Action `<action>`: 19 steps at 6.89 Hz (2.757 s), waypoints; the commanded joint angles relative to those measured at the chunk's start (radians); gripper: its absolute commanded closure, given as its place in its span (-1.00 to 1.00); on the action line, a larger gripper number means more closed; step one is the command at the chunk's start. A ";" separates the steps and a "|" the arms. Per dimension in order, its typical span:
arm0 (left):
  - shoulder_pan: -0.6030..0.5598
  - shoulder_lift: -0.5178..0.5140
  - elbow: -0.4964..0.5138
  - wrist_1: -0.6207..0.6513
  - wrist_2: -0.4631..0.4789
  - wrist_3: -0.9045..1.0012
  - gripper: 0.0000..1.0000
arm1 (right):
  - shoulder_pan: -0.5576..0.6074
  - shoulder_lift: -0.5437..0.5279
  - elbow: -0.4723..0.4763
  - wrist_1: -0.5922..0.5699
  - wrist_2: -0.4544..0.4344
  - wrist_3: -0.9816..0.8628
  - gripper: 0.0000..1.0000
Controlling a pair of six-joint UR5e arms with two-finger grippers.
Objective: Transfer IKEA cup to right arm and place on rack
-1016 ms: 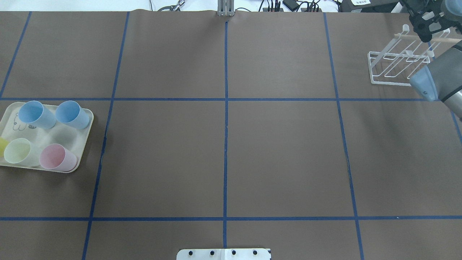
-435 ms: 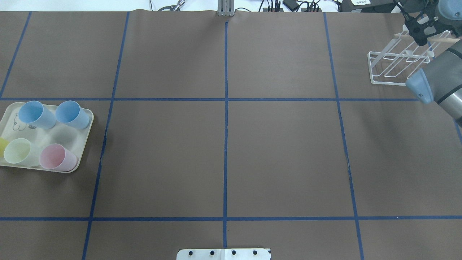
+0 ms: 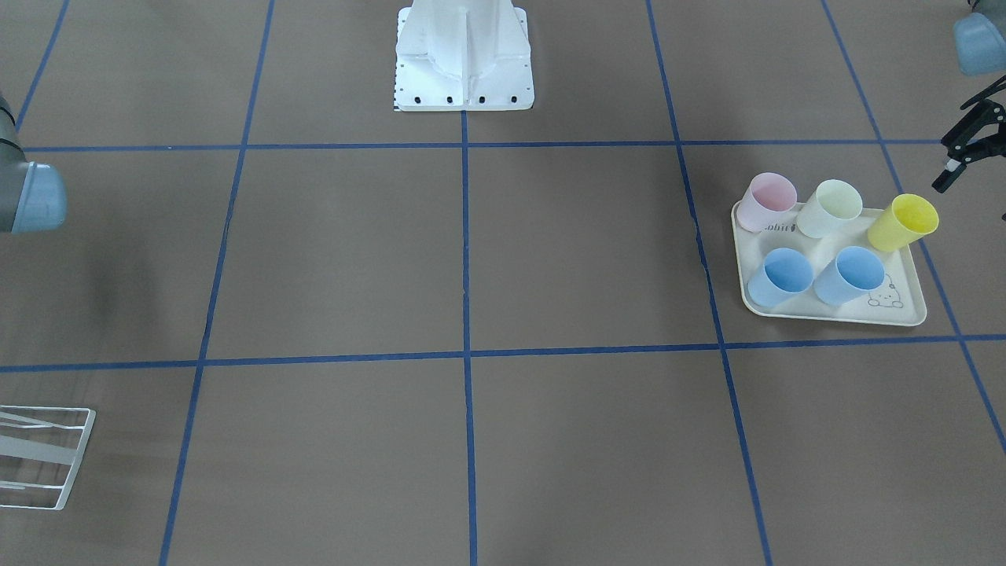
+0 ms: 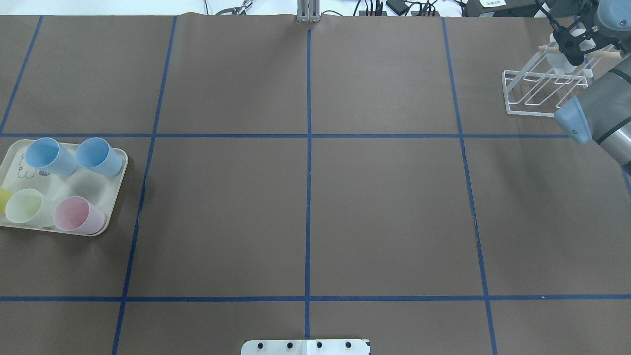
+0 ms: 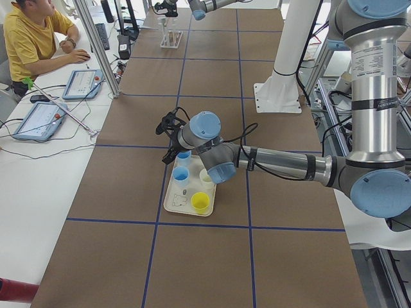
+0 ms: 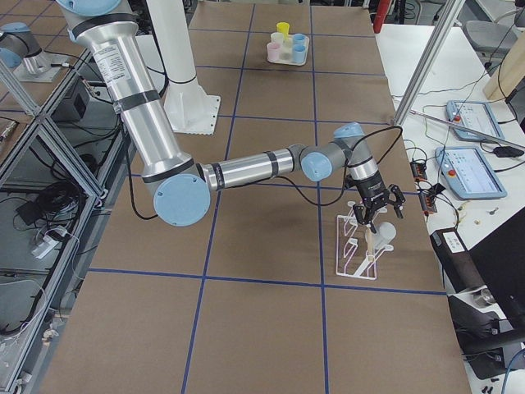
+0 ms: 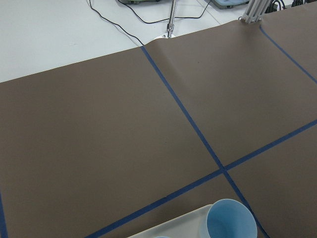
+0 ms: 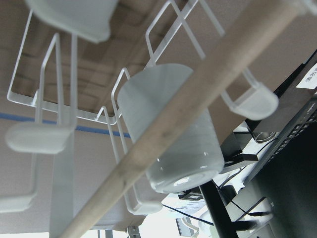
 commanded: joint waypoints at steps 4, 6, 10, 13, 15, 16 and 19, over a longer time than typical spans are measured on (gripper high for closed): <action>-0.001 0.010 0.002 0.000 0.018 0.022 -1.00 | 0.001 0.020 0.164 -0.019 0.189 0.323 -0.97; -0.001 0.025 0.014 0.003 0.180 0.085 -1.00 | 0.001 -0.015 0.293 -0.016 0.431 0.719 -0.98; 0.084 0.015 0.159 -0.127 0.221 0.018 -1.00 | -0.253 -0.030 0.482 -0.002 0.539 1.488 -0.98; 0.340 0.004 0.297 -0.383 0.378 -0.302 -1.00 | -0.299 -0.033 0.533 -0.002 0.539 1.572 -0.98; 0.378 0.000 0.328 -0.397 0.420 -0.315 -0.84 | -0.299 -0.032 0.535 -0.002 0.539 1.572 -0.98; 0.378 0.000 0.336 -0.400 0.420 -0.309 -0.65 | -0.299 -0.032 0.535 -0.002 0.539 1.572 -0.98; 0.378 -0.013 0.354 -0.403 0.417 -0.309 0.33 | -0.299 -0.032 0.535 -0.002 0.539 1.572 -0.98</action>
